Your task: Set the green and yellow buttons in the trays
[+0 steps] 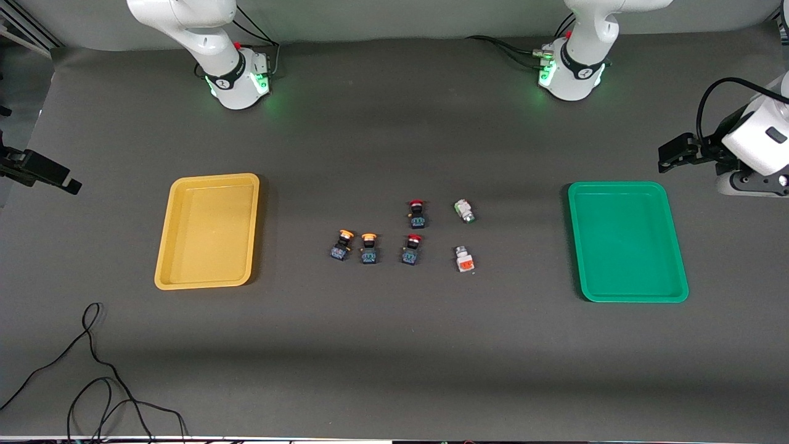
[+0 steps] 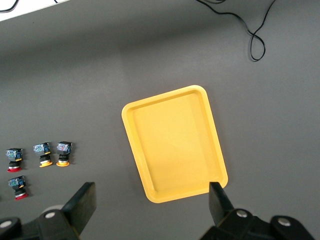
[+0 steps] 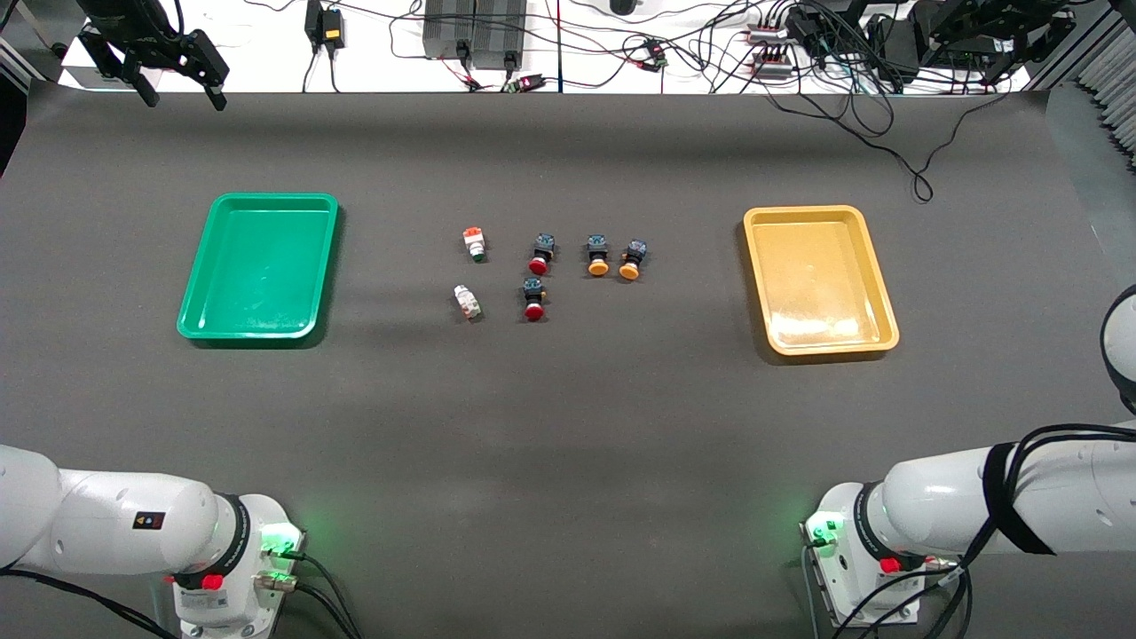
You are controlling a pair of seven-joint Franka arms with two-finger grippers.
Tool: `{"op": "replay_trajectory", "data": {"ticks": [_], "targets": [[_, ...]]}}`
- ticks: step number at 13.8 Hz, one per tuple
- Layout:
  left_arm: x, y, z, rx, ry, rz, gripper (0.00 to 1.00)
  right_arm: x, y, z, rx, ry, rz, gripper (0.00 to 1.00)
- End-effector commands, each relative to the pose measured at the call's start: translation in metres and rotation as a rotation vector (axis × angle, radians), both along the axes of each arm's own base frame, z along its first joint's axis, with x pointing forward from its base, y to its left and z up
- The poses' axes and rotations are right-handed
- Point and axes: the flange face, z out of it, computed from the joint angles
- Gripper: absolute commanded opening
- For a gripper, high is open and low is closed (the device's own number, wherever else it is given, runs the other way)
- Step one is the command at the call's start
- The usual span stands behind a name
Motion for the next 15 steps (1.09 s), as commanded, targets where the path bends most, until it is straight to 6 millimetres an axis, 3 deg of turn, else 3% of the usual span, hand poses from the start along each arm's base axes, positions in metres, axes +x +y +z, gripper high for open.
{"op": "replay_trajectory", "data": {"ticks": [1,3,6,8,13,15], "targets": [[0.001,-0.003,0.005,-0.002,-0.01,-0.012,1.0,-0.005,-0.002,0.003,-0.013,0.005,0.016,1.0],[0.001,-0.002,0.005,-0.001,-0.01,-0.012,1.0,-0.007,-0.012,0.0,-0.012,0.018,0.0,1.0],[0.001,-0.003,0.005,-0.002,-0.01,-0.012,1.0,-0.007,-0.011,0.001,-0.012,0.037,0.002,1.0],[0.001,-0.002,0.005,-0.001,-0.01,-0.012,1.0,0.006,-0.014,-0.009,-0.01,0.057,-0.002,1.0],[0.0,-0.004,0.003,-0.001,-0.006,-0.003,1.0,0.014,-0.015,-0.004,-0.012,0.062,-0.005,1.0],[-0.002,-0.018,-0.001,-0.002,0.005,-0.003,1.0,0.015,-0.014,-0.002,-0.013,0.056,-0.008,1.0]]}}
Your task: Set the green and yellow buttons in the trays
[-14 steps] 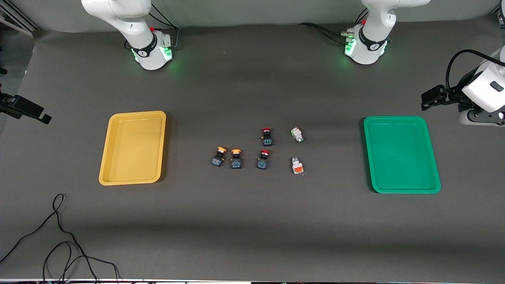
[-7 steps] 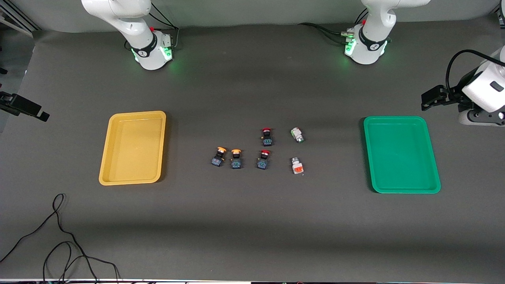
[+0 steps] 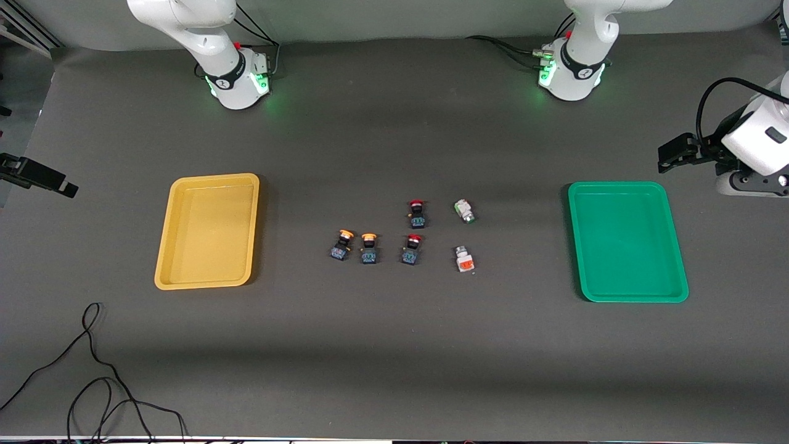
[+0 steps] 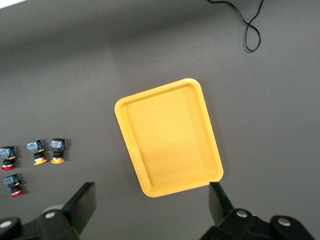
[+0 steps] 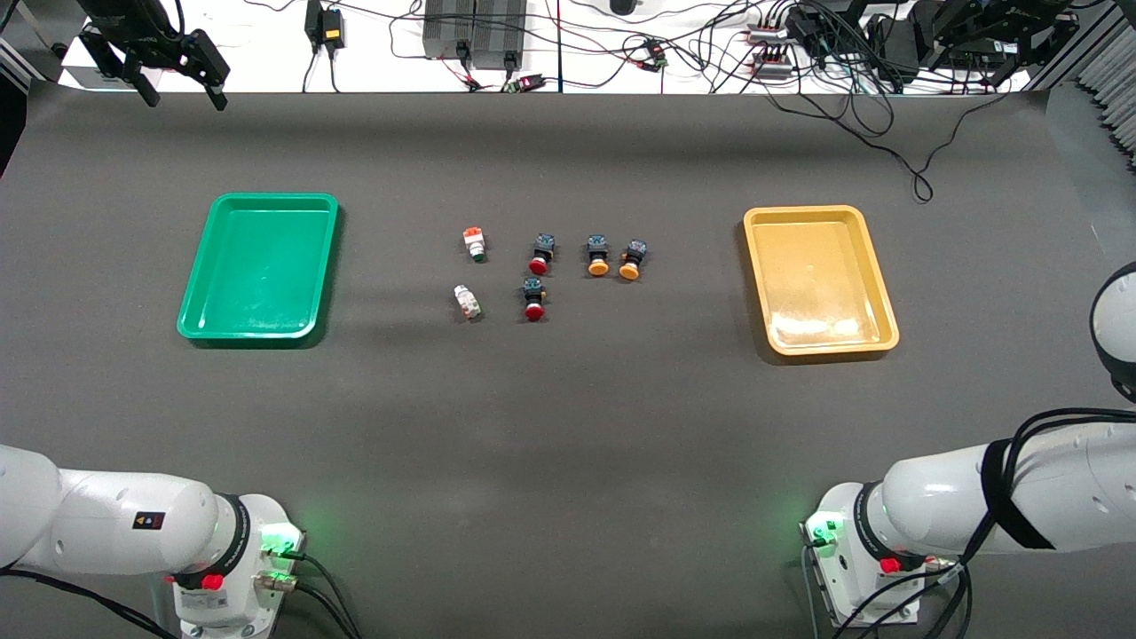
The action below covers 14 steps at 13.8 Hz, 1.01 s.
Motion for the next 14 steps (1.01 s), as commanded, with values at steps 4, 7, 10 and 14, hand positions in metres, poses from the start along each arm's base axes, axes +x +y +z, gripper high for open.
{"op": "replay_trajectory", "data": {"ticks": [4,7,10,14], "targets": [[-0.007,-0.075,-0.011,0.006,0.007,0.078,1.0,0.005,0.002,0.011,-0.011,-0.002,-0.008,1.0],[-0.014,-0.133,-0.022,-0.017,0.004,0.166,1.0,0.006,0.002,0.008,-0.017,0.003,-0.001,1.0],[-0.034,-0.199,-0.038,-0.008,-0.013,0.207,1.0,0.009,0.021,0.004,-0.116,0.02,0.065,1.0],[-0.072,-0.275,-0.054,-0.003,-0.028,0.239,1.0,0.013,0.052,-0.002,-0.14,0.032,0.117,1.0]]}}
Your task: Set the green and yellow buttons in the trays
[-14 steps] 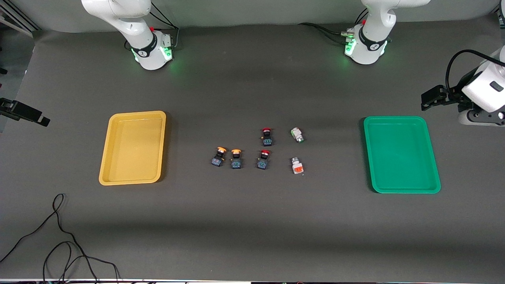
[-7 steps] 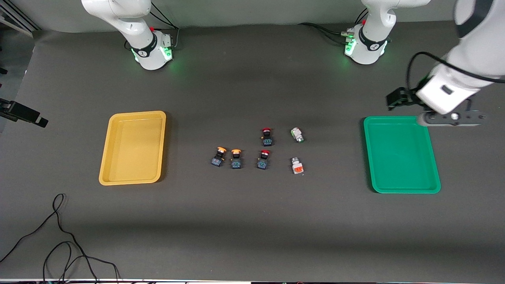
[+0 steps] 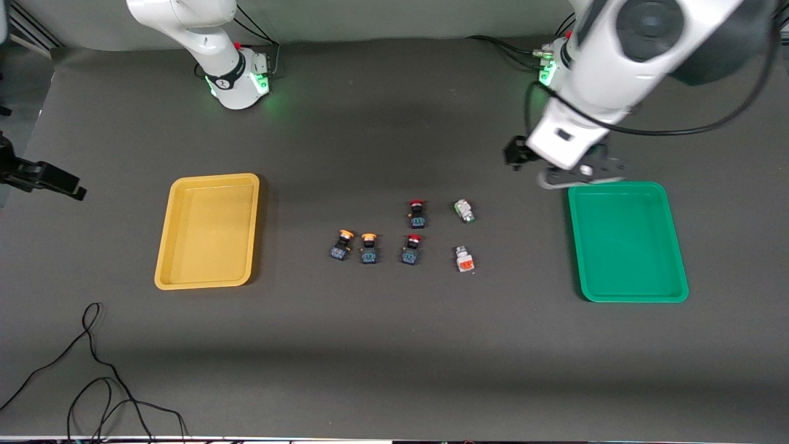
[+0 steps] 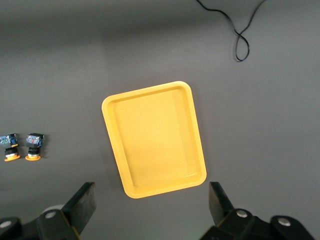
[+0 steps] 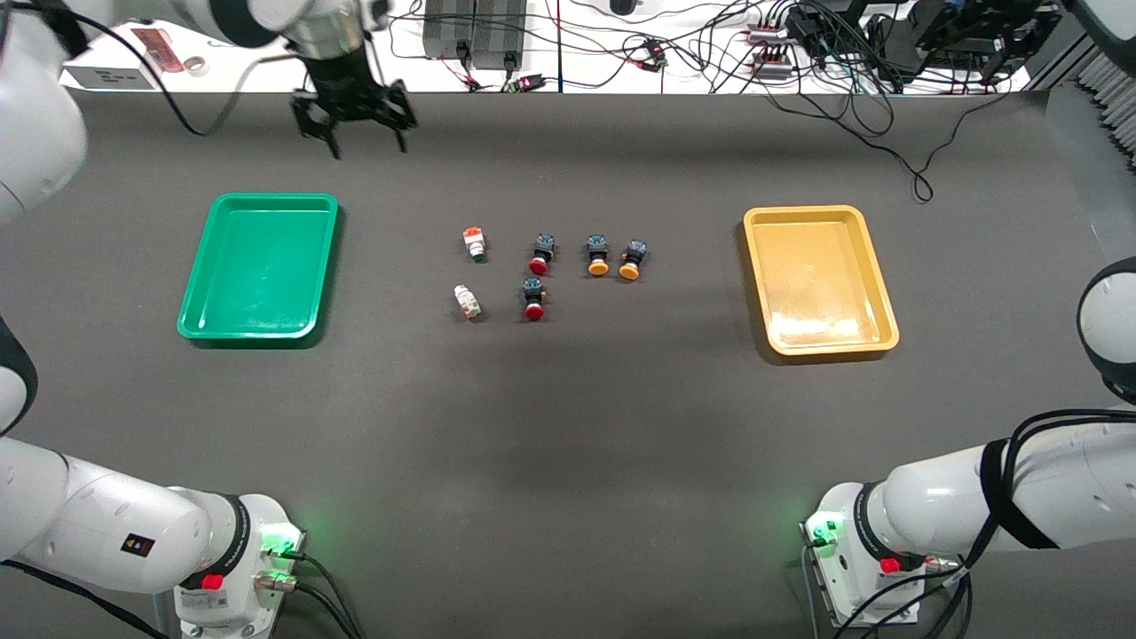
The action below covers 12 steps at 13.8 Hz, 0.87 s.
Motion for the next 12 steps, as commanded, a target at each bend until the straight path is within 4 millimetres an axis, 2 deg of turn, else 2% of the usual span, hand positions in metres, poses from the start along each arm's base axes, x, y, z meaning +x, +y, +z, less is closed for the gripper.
{"op": "replay_trajectory", "data": {"ticks": [1,2,3,5,7,9,12], "targets": [[-0.023,-0.033,-0.005,-0.001,-0.015,0.043,1.0,0.006,0.021,-0.002,-0.025,0.014,0.032,1.0],[-0.029,-0.046,-0.009,0.001,-0.012,0.049,1.0,0.006,0.035,-0.002,-0.025,0.014,0.054,1.0],[-0.032,-0.054,-0.014,-0.001,-0.014,0.053,1.0,0.006,0.04,-0.007,-0.013,0.025,0.057,1.0],[-0.032,-0.059,-0.036,0.0,-0.012,0.052,1.0,0.009,0.052,-0.013,0.093,0.034,0.06,1.0],[-0.033,-0.057,-0.065,-0.002,-0.016,0.06,1.0,0.015,0.057,-0.025,0.121,0.054,0.06,1.0],[-0.031,-0.057,-0.103,0.001,-0.014,0.075,1.0,0.017,0.099,-0.04,0.109,0.086,0.108,1.0],[-0.02,-0.061,-0.17,0.011,-0.001,0.08,1.0,0.02,0.125,-0.057,0.1,0.117,0.048,1.0]]}}
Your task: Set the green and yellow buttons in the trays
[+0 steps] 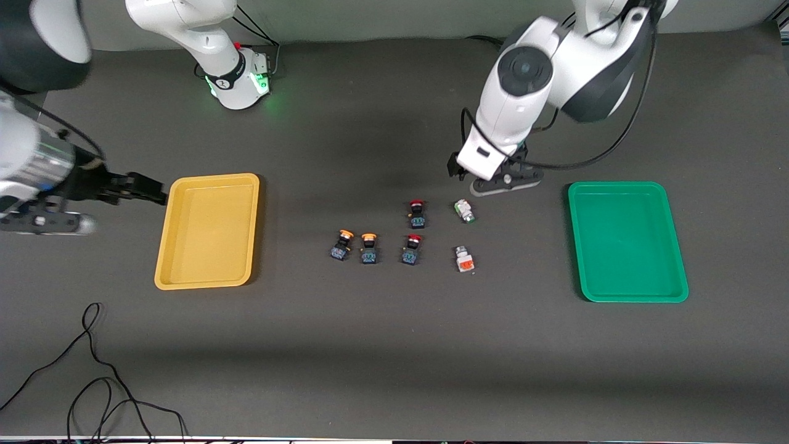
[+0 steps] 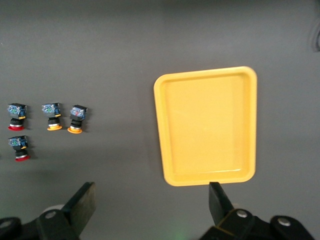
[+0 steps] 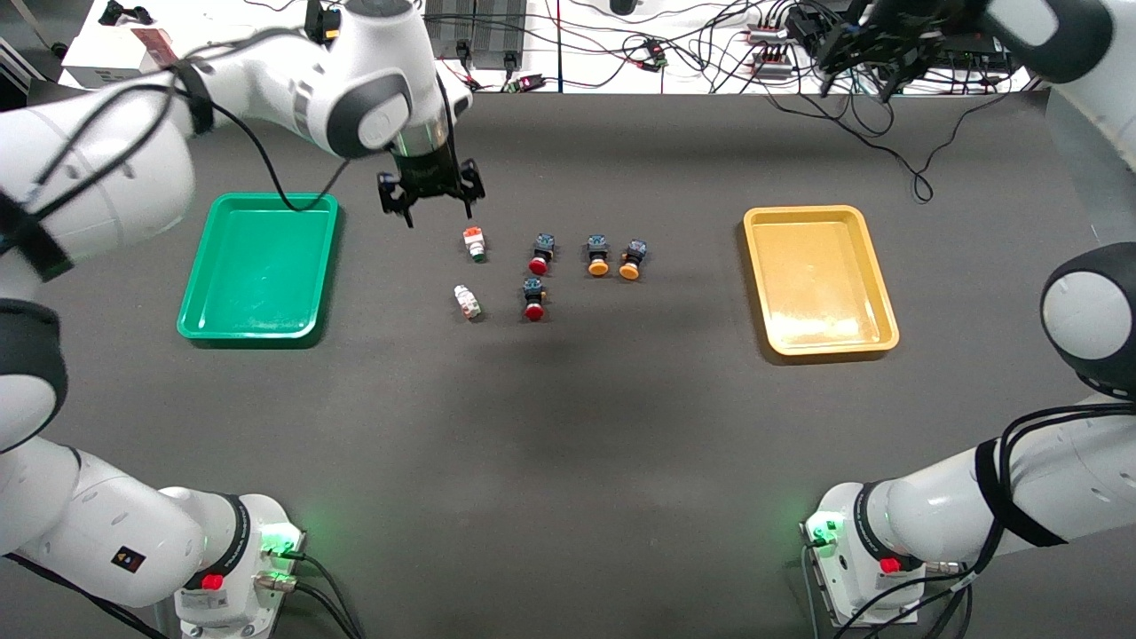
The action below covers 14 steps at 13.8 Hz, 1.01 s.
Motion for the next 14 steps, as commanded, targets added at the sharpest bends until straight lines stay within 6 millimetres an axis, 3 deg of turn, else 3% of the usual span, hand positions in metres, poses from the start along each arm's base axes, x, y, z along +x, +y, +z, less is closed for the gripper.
{"op": "replay_trajectory", "data": {"ticks": [1,6,7,9,12,14], "targets": [[0.004,-0.004,-0.059,0.015,0.0,0.015,1.0,0.006,0.02,-0.014,-0.005,0.035,-0.03,1.0],[0.015,-0.011,-0.14,0.01,0.016,0.057,1.0,0.021,0.048,-0.056,-0.018,0.073,0.007,1.0],[0.015,-0.013,-0.155,0.01,0.015,0.078,1.0,0.021,0.062,-0.061,-0.017,0.068,0.028,1.0],[-0.003,-0.022,-0.184,0.025,0.01,0.067,1.0,0.027,0.086,-0.08,-0.029,0.062,0.001,1.0],[-0.019,-0.012,-0.209,0.014,-0.01,0.079,1.0,0.034,0.126,-0.122,-0.054,0.057,-0.078,1.0],[-0.022,-0.01,-0.219,0.015,-0.005,0.084,1.0,0.041,0.137,-0.152,-0.058,0.06,-0.126,1.0]]}}
